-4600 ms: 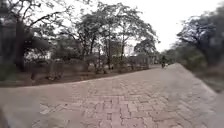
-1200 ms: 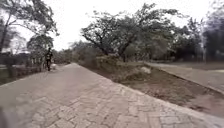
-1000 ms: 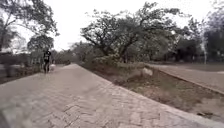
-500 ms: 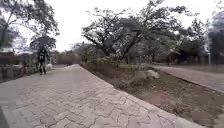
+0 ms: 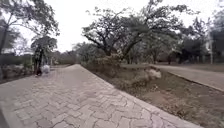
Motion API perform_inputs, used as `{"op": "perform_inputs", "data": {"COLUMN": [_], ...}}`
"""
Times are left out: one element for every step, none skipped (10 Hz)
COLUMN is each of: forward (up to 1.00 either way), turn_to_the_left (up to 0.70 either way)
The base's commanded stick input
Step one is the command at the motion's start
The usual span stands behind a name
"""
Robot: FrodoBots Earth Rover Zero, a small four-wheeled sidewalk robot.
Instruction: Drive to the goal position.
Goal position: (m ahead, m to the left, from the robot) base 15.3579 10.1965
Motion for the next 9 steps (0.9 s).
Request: {"op": "perform_inputs", "data": {"forward": [-0.06, -0.02, 0.00, 0.00, 0.00, 0.00, 0.00, 0.00, 0.00], "turn_to_the_left": [0.00, 0.00, 0.00, 0.00, 0.27, 0.52, 0.70, 0.70, 0.70]}}
